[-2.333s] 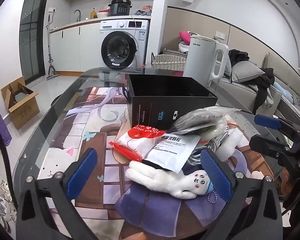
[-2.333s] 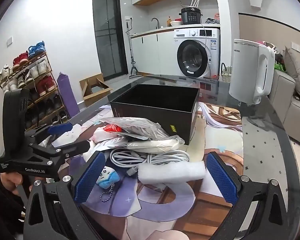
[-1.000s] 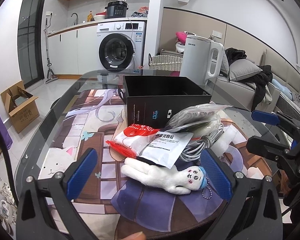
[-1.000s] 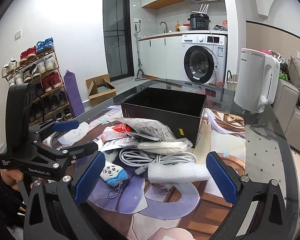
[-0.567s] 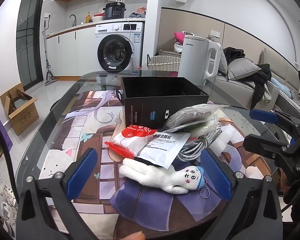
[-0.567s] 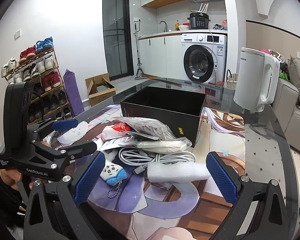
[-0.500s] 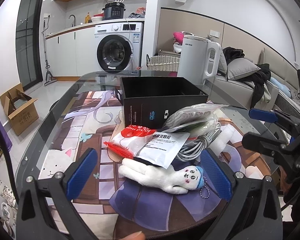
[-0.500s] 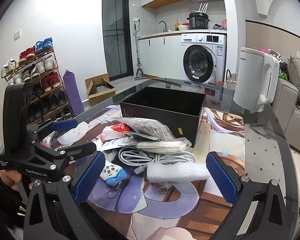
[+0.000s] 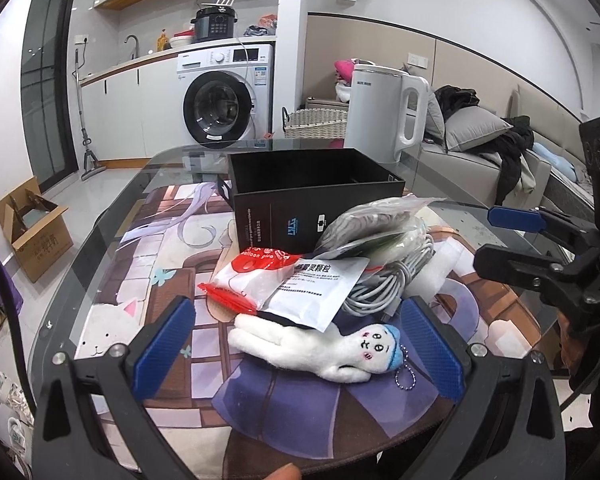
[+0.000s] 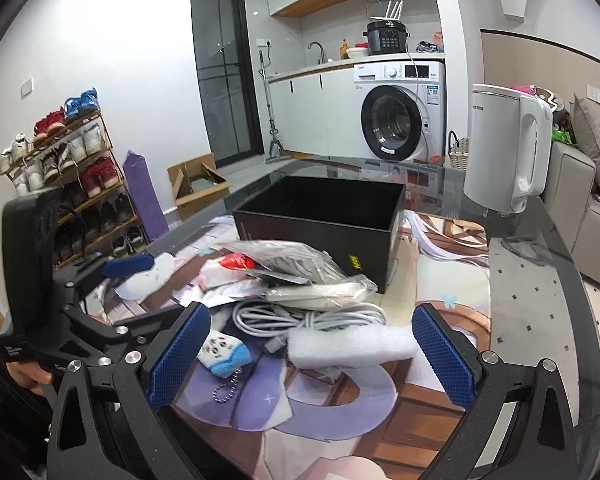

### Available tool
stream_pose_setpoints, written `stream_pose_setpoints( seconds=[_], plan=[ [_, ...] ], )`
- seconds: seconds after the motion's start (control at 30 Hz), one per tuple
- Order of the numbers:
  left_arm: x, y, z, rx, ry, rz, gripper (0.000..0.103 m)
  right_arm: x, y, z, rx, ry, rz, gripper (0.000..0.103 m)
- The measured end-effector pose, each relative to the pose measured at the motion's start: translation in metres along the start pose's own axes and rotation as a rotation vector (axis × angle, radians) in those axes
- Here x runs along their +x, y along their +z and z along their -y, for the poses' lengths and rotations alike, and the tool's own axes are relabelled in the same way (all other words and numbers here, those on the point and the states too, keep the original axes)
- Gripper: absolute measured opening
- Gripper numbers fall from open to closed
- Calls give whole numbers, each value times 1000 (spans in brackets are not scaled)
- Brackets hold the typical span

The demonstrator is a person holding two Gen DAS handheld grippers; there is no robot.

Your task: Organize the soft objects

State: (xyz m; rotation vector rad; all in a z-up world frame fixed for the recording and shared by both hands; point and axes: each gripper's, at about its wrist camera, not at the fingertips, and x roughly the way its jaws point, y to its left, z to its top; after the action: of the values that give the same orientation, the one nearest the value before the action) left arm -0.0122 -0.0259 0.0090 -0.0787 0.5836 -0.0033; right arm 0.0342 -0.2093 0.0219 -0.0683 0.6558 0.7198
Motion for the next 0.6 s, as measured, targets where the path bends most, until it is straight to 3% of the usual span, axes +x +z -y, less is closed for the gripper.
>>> stream_pose_setpoints(
  seconds=[0.6],
  plan=[
    [7,-6,-3,20,-44,-61,103,23,-10,14,0,-43,-100,102]
  ],
)
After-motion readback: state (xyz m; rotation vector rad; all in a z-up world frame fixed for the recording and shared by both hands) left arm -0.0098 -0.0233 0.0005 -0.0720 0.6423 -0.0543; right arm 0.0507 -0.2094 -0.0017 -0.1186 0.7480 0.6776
